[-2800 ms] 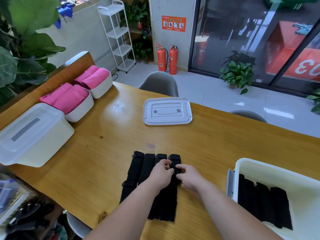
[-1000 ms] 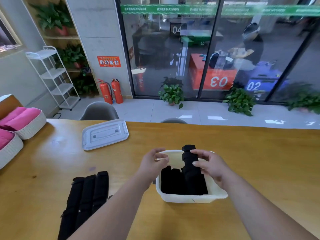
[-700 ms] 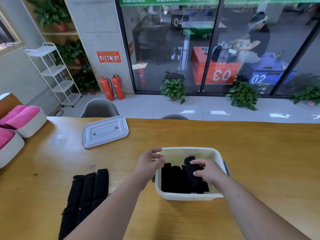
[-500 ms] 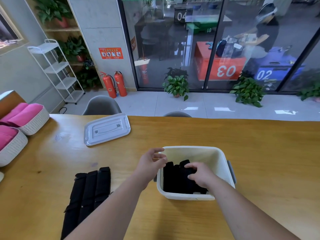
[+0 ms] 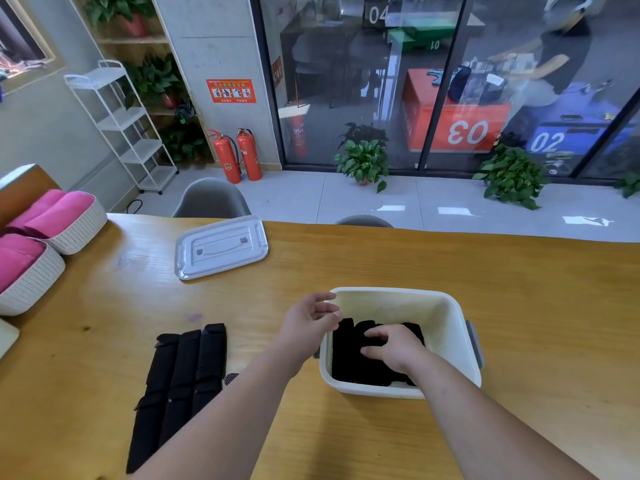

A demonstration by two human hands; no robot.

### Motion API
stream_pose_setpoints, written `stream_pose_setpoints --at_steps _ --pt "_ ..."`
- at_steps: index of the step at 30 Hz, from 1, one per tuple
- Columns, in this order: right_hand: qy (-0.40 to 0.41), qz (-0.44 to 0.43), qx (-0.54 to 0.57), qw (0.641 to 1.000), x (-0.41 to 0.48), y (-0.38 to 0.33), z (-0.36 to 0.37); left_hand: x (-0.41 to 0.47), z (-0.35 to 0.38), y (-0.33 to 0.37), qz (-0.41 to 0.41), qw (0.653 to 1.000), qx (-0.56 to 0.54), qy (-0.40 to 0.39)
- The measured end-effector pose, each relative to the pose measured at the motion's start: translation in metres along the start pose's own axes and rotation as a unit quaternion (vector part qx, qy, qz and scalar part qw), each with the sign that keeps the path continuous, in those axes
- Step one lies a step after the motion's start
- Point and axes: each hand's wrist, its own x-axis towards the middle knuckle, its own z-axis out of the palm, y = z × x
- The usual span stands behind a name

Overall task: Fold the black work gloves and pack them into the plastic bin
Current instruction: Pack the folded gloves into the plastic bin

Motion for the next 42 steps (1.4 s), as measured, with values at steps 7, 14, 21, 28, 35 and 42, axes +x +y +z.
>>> stream_pose_setpoints --at_steps 7,14,21,28,35,42 --pt "0.0 0.02 0.028 0.999 0.002 -0.002 0.006 -0.002 -0.001 0.001 0.0 1.0 -0.007 -0.007" --pt "-0.019 0.005 -0.001 1.0 0.003 -0.001 0.01 -0.003 -0.002 0.004 0.002 1.0 -0.004 -0.016" --pt "-0.012 -0.003 0.012 1.0 -0.004 -0.001 0.001 -0.002 -0.009 0.0 0.01 0.999 -0.049 -0.016" --pt "-0.007 -0.026 0.018 0.999 -0.016 -0.012 -0.006 -0.009 -0.035 -0.012 0.024 0.995 -0.092 0.016" --pt "0.051 -0.093 0.078 0.991 -0.042 -0.073 -0.012 -0.026 -0.067 -0.029 0.021 0.997 -0.062 0.045" --pt "0.051 -0.178 0.079 0.979 -0.059 -0.139 0.017 -0.047 -0.107 -0.054 0.01 0.994 -0.015 0.105"
